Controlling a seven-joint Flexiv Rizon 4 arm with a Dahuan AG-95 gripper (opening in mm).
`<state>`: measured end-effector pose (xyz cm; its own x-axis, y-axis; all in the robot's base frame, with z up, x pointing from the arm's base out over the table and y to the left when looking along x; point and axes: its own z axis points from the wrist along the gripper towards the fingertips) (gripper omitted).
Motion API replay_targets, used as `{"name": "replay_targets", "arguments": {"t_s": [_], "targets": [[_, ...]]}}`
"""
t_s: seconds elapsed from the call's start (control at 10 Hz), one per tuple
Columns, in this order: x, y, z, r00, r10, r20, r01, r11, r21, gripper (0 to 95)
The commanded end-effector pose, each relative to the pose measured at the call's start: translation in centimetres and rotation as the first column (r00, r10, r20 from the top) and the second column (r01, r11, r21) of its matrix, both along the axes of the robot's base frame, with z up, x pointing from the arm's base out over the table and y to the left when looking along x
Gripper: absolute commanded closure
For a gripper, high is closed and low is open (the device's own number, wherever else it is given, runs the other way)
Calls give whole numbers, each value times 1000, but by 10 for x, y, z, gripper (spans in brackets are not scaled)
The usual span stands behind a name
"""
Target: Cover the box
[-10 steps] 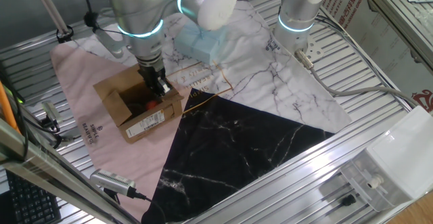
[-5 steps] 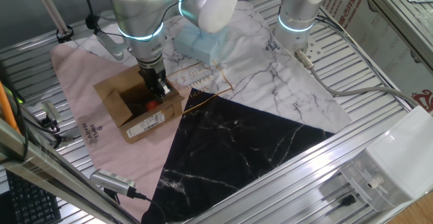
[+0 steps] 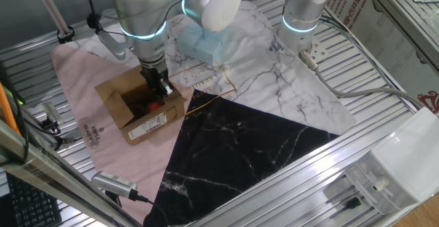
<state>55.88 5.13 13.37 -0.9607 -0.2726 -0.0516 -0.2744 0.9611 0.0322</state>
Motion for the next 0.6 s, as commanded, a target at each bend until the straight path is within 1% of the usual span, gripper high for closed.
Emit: {"name": "replay_targets", "arguments": {"t_s": [0.1,0.3,0.6], "targets": [[5,2,10,1000,1,-7,-1,1000,0,950],[13,4,21,1000,3,-16,-3,1000,2,950],[22,6,32,1000,5,-22,-5,1000,2,950]]}}
